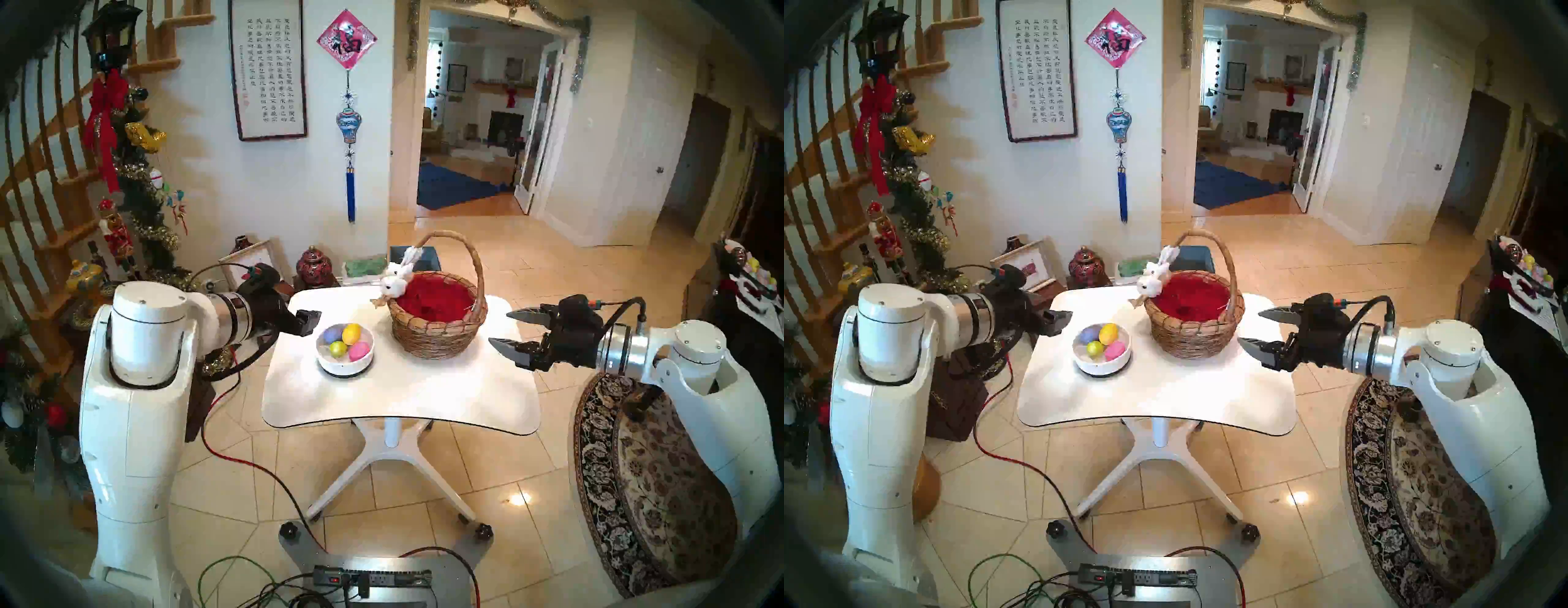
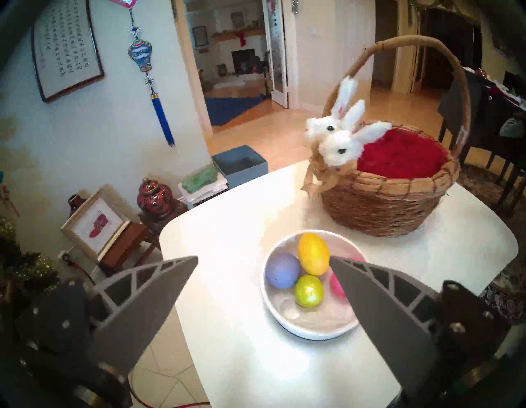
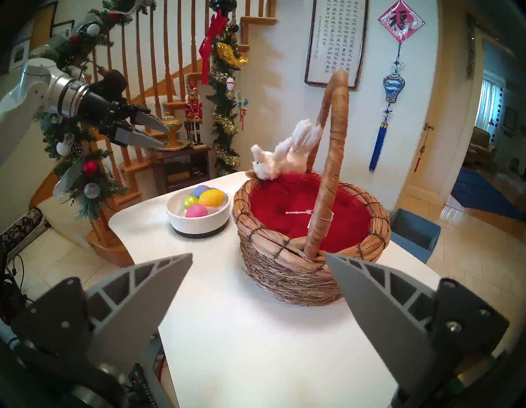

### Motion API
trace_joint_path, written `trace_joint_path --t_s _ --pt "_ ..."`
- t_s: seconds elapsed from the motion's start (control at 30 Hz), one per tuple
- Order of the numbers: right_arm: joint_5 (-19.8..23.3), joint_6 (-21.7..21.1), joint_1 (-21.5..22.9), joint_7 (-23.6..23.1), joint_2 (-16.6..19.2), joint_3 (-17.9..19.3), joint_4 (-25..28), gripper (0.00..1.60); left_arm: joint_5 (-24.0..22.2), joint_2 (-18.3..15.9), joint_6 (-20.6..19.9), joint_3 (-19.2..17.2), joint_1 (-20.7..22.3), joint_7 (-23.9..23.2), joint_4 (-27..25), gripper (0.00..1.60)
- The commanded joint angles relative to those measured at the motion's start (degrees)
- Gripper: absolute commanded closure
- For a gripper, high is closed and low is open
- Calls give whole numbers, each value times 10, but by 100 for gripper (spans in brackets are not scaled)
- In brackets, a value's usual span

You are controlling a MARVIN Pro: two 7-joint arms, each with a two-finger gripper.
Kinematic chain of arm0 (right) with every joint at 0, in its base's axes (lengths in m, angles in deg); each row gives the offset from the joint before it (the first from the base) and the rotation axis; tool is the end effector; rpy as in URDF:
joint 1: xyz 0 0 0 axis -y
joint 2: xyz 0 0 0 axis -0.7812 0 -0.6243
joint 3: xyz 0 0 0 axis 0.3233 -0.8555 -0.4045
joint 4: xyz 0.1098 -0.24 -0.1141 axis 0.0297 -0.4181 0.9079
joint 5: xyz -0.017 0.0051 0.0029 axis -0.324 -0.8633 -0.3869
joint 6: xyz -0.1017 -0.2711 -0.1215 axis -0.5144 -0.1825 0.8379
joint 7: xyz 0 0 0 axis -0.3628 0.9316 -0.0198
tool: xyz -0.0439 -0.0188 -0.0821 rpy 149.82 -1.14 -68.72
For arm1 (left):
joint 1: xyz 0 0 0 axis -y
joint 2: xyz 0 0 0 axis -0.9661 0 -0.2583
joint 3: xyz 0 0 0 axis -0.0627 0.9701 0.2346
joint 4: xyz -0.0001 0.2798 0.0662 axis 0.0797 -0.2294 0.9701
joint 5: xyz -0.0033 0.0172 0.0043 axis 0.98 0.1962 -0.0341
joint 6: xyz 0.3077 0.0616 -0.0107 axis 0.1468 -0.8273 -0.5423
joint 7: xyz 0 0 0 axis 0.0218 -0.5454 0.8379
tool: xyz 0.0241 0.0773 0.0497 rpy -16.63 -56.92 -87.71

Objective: Put easter egg into basket

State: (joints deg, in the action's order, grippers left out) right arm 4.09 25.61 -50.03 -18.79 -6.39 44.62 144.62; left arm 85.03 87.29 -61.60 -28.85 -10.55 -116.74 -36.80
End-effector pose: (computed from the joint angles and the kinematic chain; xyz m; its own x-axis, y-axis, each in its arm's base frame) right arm 0.3529 -0.1283 -0.1834 0.1688 0.2649 0.9494 0.7801 -0.6247 0.0356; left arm 0.3799 0.0573 -0.1484 0.3855 -0.3170 0.8665 -0.4577 -0.8811 -0.1187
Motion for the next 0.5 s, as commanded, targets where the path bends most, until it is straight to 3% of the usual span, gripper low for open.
trace_joint_path --t_s 0.0,0.47 --pt "0 1 0 -1 2 3 1 0 -26 -28 0 11 38 -58 9 0" --pt "1 1 0 0 3 3 1 0 -77 -102 0 53 33 -57 14 0"
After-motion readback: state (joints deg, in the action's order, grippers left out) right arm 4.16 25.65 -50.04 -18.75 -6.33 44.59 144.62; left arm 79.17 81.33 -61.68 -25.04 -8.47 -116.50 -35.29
